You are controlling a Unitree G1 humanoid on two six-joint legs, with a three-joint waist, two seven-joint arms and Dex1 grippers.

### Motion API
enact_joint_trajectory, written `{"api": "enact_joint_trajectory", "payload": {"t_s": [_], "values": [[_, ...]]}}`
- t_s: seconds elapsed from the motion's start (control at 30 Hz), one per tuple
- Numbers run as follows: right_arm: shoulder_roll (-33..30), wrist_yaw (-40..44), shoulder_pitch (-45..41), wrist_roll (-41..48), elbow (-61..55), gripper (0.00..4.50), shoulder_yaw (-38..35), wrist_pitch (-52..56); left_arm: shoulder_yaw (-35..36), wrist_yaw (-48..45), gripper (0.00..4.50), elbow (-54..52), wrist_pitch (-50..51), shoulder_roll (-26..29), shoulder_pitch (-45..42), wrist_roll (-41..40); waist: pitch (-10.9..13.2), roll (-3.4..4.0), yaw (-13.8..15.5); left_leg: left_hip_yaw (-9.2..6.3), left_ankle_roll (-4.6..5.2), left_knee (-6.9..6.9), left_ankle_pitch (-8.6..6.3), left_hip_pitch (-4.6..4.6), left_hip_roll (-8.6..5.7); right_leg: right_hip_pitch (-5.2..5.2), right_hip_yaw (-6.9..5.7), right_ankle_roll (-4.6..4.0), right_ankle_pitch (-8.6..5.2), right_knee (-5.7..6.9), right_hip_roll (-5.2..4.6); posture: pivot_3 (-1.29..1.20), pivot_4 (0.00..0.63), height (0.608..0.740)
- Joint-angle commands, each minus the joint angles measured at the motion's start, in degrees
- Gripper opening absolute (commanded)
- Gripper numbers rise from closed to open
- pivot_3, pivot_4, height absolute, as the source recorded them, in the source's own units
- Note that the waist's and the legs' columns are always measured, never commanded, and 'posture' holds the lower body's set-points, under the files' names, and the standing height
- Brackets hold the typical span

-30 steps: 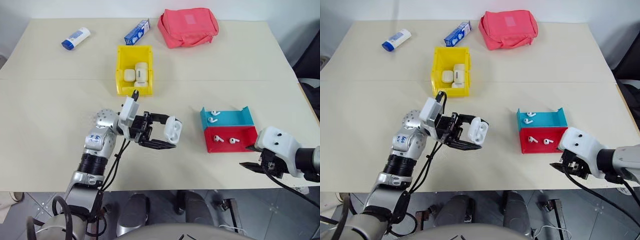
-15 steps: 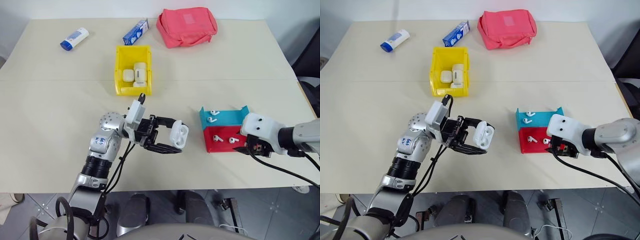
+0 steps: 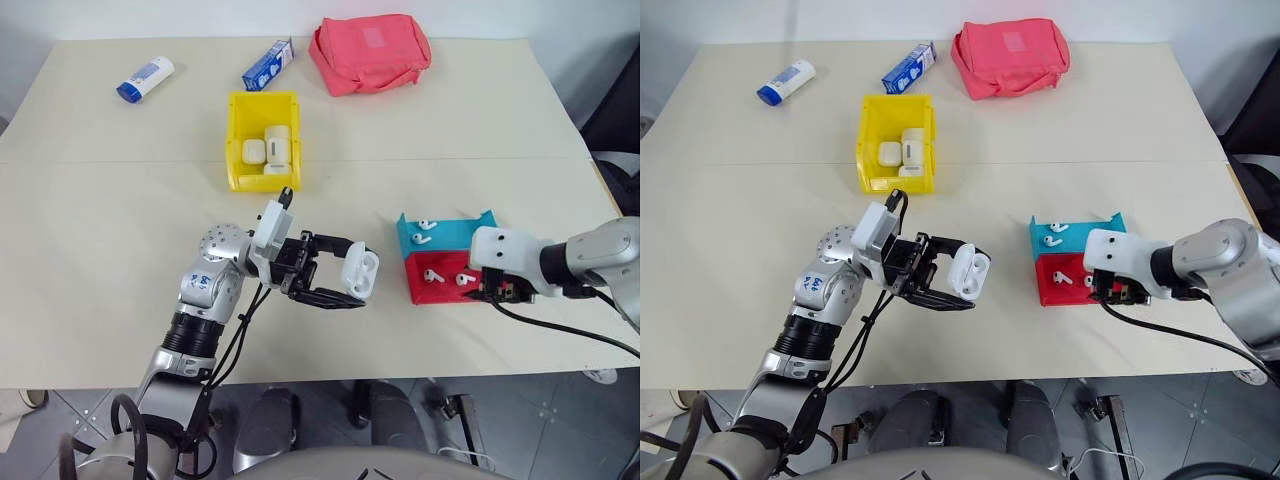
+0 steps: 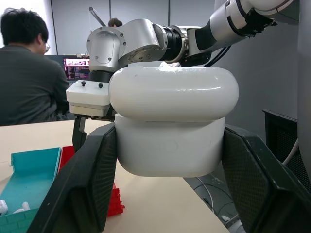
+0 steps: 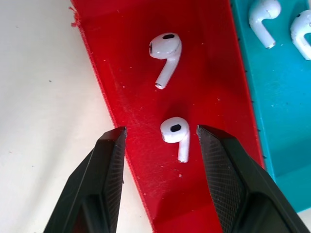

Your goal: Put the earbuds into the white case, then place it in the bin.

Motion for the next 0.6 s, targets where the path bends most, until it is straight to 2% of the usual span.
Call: {"api": "enact_joint_trajectory", "payload": {"t_s": [0.03,0.6], "values": [[0.68,0.84,-1.09,-2.04,1.41,2.37,0.57,-1.89,0.16,0.34,2.79,-3.39,0.02,0.09,0.76,-1.66,0.0,0.0,-0.2,0.0,0.0,0.0,0.0,0.0,0.0,0.0,0.0,0.0,0.0,0.0,-0.01,0.0,0.15,0.74],[5.38,4.05,-4.44,-7.44,7.6,2.37,3.14,-6.33,0.36,1.7,2.79,-6.92,1.65,1.15,2.65,-1.94,-0.04,0.1,-0.46,0.01,-0.05,0.0,0.0,0.01,-0.01,0.01,0.0,0.0,0.0,0.0,-0.01,0.0,0.15,0.74]]}}
